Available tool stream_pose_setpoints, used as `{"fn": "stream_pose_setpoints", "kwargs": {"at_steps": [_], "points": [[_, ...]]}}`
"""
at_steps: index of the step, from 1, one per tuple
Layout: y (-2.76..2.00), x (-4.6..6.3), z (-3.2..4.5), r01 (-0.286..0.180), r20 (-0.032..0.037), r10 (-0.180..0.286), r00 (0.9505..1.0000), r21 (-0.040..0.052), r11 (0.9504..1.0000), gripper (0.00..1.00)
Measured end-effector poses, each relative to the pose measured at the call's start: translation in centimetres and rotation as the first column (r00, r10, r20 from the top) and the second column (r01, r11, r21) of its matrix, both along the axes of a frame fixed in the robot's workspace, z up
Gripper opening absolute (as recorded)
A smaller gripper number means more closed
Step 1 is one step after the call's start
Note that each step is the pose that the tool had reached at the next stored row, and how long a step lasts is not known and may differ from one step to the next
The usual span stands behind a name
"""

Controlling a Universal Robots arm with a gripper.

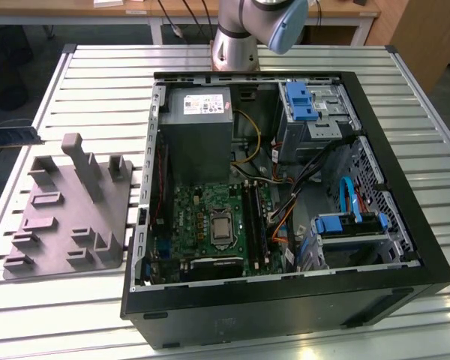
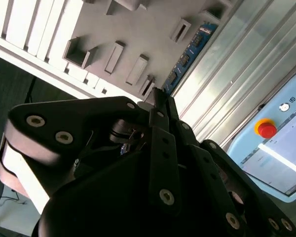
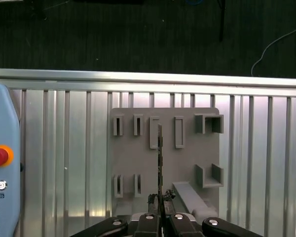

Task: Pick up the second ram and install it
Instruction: 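Pick up the second ram and move it above second insertion slot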

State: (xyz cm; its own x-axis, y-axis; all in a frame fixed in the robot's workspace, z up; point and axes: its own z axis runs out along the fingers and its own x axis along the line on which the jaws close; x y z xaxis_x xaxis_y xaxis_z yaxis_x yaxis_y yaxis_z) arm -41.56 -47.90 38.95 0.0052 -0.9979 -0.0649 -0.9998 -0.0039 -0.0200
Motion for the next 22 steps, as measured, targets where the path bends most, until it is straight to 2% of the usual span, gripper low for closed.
{"fn": "stream_pose_setpoints", "kwargs": {"at_steps": [12,22], "points": [[0.0,3.9,0.0,0.0,-0.0029,0.0,1.0,-0.0001,1.0,0.14],[0.0,6.1,-0.01,0.0,-0.0033,0.0,1.0,-0.0001,1.0,0.14]]}}
